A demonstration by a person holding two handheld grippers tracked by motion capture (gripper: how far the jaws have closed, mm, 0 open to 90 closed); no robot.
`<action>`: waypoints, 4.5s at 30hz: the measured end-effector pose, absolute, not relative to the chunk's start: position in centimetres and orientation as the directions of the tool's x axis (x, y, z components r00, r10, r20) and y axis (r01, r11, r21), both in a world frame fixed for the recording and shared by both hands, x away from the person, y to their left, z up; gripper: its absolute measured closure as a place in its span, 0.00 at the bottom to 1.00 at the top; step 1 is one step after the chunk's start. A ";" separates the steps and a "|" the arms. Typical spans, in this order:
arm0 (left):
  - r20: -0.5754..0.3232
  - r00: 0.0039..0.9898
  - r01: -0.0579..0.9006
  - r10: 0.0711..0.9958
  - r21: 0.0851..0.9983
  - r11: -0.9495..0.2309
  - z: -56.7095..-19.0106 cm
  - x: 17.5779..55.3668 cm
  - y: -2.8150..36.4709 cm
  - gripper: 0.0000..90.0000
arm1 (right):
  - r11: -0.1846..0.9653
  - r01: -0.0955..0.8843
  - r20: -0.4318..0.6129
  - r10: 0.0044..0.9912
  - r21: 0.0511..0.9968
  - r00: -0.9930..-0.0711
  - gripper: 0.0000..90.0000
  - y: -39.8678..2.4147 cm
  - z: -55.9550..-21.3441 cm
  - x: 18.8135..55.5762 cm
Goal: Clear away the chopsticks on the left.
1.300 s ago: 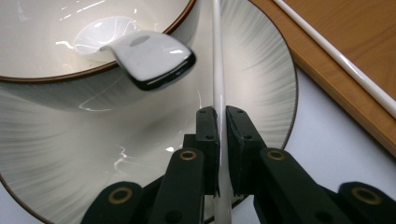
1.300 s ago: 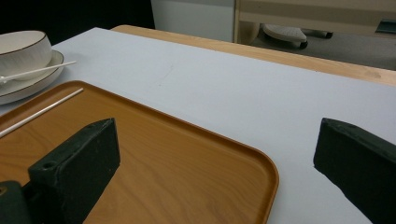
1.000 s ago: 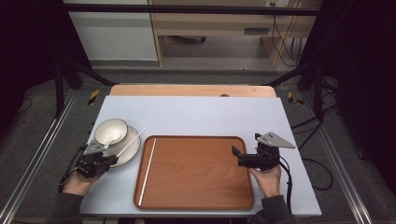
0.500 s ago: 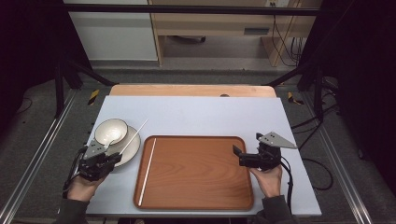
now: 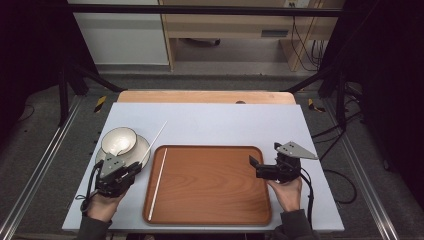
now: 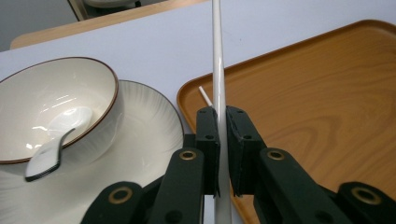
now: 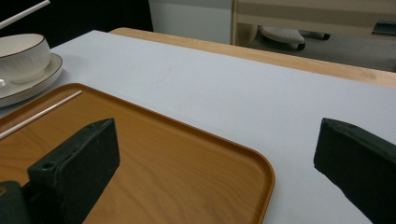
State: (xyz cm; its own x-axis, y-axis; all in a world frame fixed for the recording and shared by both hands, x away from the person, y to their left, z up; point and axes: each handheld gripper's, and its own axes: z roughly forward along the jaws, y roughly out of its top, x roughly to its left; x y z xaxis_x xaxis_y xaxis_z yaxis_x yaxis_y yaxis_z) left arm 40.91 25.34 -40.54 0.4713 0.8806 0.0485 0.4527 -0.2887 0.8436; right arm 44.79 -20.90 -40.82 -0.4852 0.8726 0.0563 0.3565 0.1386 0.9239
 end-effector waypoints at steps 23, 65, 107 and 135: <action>-0.070 0.296 0.475 0.953 0.876 -0.083 -41.1 39.1 21.2 0.93 | 0.131 0.355 0.065 0.869 0.926 -0.491 0.01 -20.8 -40.7 44.7; -0.104 0.215 0.629 0.971 0.775 -0.056 -47.7 37.6 18.1 0.93 | 0.145 0.360 0.058 0.866 0.922 -0.496 0.01 -20.4 -40.8 44.8; -0.113 0.455 0.478 0.883 0.868 -0.135 -42.2 39.1 20.8 0.62 | 0.140 0.364 0.062 0.869 0.921 -0.491 0.01 -20.6 -40.8 44.8; -0.052 0.575 0.469 0.817 0.839 -0.277 -44.0 40.9 28.6 0.24 | 0.140 0.391 0.069 0.878 0.910 -0.474 0.01 -21.3 -41.6 45.2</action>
State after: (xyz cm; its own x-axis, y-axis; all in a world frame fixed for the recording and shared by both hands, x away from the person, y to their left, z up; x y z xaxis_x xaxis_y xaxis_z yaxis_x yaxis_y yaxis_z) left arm 40.94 28.64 -43.96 0.5750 0.8165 -0.0519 0.4689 -0.2768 0.8388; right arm 45.23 -21.26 -41.57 -0.4744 0.8776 0.0691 0.3911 0.1399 0.9096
